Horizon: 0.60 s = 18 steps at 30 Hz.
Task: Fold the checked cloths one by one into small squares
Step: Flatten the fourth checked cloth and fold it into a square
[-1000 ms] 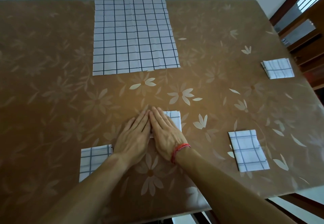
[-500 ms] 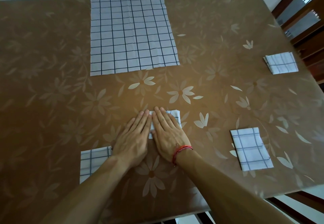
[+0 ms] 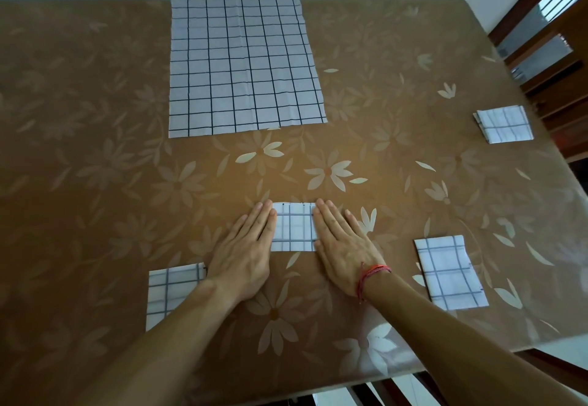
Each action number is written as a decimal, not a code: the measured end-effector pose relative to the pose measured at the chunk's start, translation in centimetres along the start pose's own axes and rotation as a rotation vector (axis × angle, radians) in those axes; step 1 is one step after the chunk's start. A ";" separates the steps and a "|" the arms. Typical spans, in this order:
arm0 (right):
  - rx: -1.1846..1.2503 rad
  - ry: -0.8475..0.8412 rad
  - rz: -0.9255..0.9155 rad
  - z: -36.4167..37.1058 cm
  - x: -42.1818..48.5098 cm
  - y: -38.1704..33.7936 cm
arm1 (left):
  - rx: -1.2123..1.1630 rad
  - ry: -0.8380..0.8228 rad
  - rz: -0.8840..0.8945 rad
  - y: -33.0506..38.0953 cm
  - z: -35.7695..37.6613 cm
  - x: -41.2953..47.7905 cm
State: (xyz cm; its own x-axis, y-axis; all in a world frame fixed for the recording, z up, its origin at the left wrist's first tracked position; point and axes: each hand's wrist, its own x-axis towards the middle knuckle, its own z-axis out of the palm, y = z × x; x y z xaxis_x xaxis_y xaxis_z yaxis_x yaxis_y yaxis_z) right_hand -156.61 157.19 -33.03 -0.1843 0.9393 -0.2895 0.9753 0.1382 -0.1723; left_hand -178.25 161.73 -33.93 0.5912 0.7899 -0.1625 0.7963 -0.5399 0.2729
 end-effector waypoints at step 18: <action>0.101 0.021 0.017 -4.6 3.7 0.1 | -0.110 0.003 -0.104 0.2 -4.2 4.5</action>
State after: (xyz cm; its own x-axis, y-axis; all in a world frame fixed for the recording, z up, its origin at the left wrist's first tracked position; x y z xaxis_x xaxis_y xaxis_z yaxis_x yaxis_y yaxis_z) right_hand -156.64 162.11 -29.75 -0.1642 0.9476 -0.2740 0.9609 0.0908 -0.2617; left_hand -175.96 166.38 -30.60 0.5058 0.8410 -0.1923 0.8342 -0.4200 0.3573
